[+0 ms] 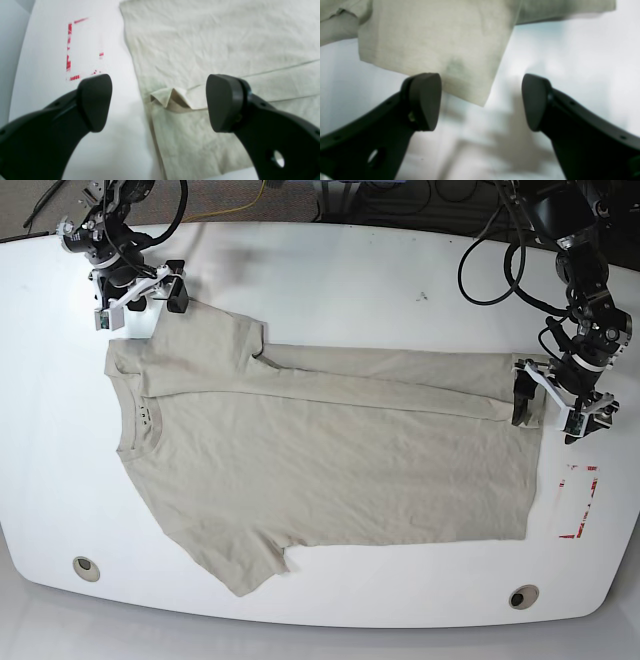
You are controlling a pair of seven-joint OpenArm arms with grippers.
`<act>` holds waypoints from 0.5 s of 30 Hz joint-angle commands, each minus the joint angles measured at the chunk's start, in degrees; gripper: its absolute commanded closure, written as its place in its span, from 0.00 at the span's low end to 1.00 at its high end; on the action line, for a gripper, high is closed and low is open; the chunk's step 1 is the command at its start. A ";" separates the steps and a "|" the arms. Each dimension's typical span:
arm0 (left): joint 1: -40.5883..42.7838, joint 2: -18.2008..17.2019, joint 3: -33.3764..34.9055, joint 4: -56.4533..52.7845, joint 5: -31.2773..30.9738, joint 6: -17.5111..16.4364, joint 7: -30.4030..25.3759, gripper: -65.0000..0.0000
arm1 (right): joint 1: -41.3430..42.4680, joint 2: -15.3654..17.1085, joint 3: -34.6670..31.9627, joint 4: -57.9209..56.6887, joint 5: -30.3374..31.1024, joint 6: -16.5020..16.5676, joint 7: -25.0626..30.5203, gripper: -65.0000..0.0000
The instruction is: Layout the t-shirt on the table in an organized manner, then fold the t-shirt properly
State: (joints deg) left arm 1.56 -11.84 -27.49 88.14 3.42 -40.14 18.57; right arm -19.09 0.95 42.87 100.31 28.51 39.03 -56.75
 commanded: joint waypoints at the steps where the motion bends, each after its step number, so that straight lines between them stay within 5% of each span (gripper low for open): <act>1: -0.99 -0.87 -0.16 1.22 -1.00 0.14 -1.47 0.17 | 0.15 0.68 0.07 -0.49 0.98 0.40 1.15 0.26; 15: 0.15 -0.96 -0.16 1.22 -1.09 0.14 -1.47 0.17 | 0.32 0.68 -6.08 -1.19 0.89 0.97 1.15 0.26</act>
State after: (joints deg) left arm 2.52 -11.97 -27.49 88.20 3.38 -40.14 18.55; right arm -18.63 1.39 37.30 98.76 29.23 39.70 -54.65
